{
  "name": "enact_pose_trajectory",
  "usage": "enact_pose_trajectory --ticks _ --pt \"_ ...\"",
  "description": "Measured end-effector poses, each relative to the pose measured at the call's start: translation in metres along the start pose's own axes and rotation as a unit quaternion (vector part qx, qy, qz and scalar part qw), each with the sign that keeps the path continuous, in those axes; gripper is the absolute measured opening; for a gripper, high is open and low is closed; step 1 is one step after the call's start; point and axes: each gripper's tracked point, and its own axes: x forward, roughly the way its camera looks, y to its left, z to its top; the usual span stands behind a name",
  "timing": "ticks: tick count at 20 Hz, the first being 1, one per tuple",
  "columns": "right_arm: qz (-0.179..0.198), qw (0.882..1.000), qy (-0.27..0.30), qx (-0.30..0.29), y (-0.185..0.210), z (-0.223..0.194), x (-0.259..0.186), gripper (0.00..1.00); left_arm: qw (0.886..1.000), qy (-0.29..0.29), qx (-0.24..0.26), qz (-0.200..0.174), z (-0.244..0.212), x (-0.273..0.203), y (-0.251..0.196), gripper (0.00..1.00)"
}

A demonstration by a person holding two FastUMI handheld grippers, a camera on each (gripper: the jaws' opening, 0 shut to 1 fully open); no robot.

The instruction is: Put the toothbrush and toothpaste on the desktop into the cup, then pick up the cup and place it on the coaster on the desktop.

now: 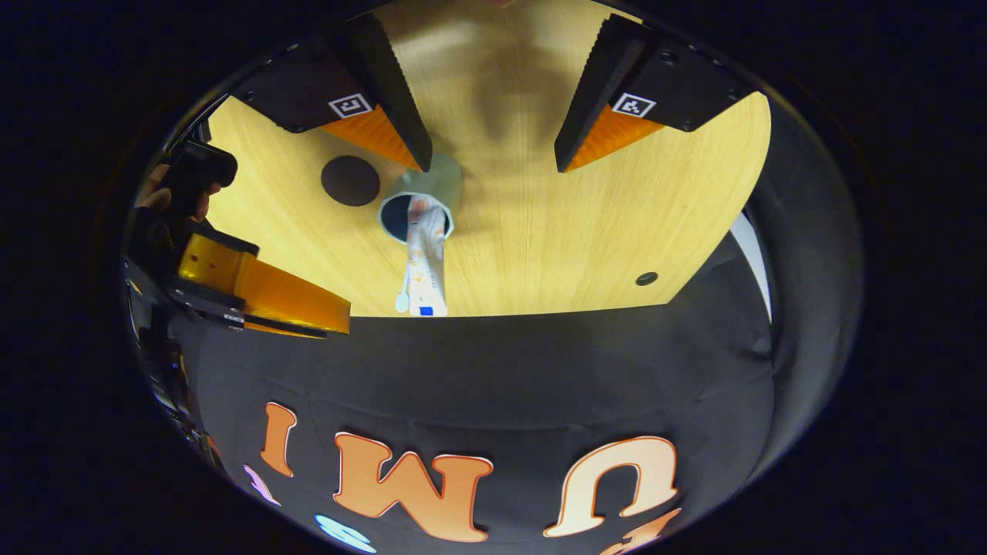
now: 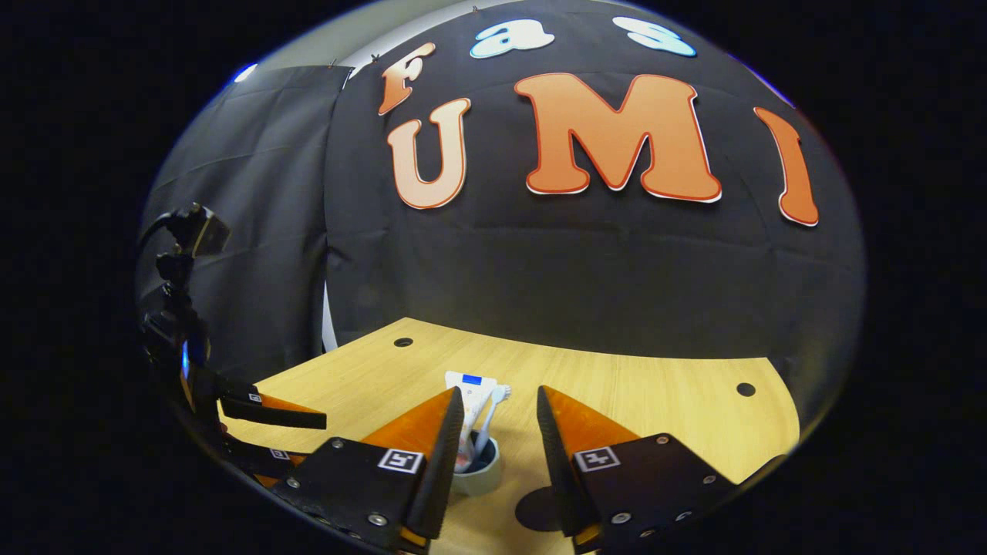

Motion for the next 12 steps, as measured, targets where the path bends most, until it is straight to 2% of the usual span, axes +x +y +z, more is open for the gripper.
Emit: enact_pose_trajectory --ticks 2,6,12 --pt "-0.012 1.0 0.002 -0.003 -0.01 0.004 -0.011 0.71 1.0 0.01 0.001 -0.014 -0.001 0.007 -0.012 0.96" --pt "-0.038 0.999 0.005 -0.002 -0.028 0.01 -0.032 0.92 0.998 0.035 -0.012 -0.046 -0.004 0.019 -0.037 0.97" --pt "-0.071 0.997 0.008 -0.001 -0.052 0.014 -0.062 0.96 0.993 0.085 -0.04 -0.069 -0.016 0.04 -0.062 0.98"
